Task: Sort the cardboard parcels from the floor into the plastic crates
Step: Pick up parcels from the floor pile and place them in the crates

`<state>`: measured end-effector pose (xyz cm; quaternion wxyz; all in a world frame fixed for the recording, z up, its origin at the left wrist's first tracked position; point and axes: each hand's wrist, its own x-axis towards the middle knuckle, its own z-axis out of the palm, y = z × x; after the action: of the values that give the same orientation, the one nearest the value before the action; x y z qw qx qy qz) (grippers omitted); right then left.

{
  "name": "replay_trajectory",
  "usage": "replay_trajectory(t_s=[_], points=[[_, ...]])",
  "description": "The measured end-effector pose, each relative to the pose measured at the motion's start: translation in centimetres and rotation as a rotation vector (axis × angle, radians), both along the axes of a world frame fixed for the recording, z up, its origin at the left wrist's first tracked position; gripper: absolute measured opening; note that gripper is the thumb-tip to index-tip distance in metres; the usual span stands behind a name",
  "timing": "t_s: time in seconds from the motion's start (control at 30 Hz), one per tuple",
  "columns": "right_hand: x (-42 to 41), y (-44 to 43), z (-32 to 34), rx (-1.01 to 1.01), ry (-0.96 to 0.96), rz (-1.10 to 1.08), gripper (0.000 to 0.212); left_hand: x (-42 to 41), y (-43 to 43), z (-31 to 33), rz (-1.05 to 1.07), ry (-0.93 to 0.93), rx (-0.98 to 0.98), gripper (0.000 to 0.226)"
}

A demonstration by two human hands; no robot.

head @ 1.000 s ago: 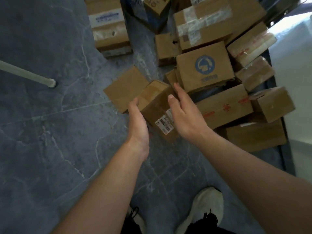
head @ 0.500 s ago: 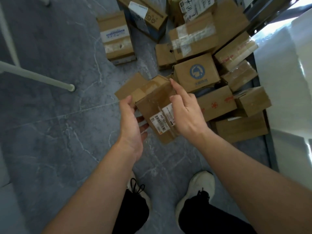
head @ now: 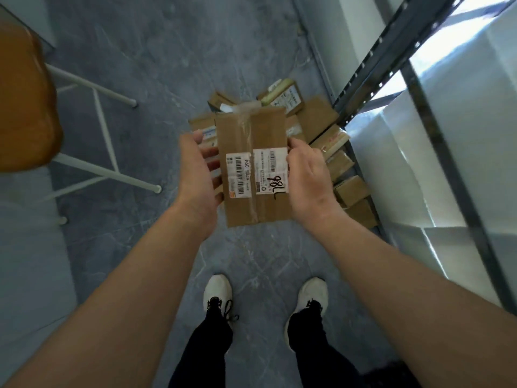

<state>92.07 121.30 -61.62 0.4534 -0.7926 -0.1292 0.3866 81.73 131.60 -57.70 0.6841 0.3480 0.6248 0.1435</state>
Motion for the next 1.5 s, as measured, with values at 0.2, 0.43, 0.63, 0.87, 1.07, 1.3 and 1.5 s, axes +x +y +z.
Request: replay_trajectory(t_s=[0.2,0.43,0.63,0.87,1.07,1.3,1.5], points=[[-1.0,0.9,13.0,0.046,-0.172,-0.070,0.050,-1.7,1.6,12.4,-0.125,-0.121,0.056,0.055],[-5.1,1.2,28.4,0.145,-0.264,-0.180,0.049,-4.9,3.1,27.0,-0.254,-0.255,0.141,0.053],[-8.1,-0.2,40.5,0.286,-0.305,-0.311,0.043,-6.5,2.9,39.2,-0.396,-0.379,0.265,0.051],[-10.9,-3.9,53.2,0.377,-0.439,-0.407,0.035,-7.9,-0.4,51.1,-0.446,-0.492,0.380,0.047],[-12.3,-9.6,61.6,0.417,-0.633,-0.405,0.036,-8.8,-5.3,58.8,-0.499,-0.661,0.432,0.048],[-13.9,-14.2,68.9,0.420,-0.783,-0.530,0.034,-8.6,-9.0,65.7,-0.653,-0.812,0.492,0.048],[-16.8,-17.8,72.2,0.389,-0.876,-0.774,0.034,-7.7,-12.0,69.5,-0.898,-0.922,0.502,0.048]])
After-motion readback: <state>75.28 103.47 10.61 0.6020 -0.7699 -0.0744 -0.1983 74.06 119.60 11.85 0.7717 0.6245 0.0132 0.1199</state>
